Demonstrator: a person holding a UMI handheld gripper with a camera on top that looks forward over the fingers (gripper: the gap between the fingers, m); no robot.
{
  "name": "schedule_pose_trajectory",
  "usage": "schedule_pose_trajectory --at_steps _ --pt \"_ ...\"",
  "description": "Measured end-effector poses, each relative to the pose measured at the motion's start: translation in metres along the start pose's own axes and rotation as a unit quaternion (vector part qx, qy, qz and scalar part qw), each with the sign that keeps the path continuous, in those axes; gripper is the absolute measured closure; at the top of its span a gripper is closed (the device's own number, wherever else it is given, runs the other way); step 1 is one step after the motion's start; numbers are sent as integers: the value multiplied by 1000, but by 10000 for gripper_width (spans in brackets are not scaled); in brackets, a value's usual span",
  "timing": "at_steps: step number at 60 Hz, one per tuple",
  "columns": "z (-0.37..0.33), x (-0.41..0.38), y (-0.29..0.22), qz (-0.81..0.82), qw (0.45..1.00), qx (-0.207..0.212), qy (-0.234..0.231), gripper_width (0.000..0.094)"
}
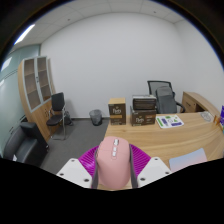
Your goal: Arrange mouse
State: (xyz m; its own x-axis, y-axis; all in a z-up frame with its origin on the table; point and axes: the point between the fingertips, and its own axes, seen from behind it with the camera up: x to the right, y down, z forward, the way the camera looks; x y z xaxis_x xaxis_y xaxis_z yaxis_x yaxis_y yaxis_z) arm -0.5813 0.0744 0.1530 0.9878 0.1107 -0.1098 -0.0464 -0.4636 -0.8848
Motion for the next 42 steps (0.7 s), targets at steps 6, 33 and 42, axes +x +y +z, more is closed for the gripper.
schedule_pose_trajectory --at_steps 6,33,42 --pt "-37 42 -48 -45 998 32 23 491" --pt "-30 325 97 -31 992 -93 85 493" --pt "-16 341 144 -32 991 -121 54 487"
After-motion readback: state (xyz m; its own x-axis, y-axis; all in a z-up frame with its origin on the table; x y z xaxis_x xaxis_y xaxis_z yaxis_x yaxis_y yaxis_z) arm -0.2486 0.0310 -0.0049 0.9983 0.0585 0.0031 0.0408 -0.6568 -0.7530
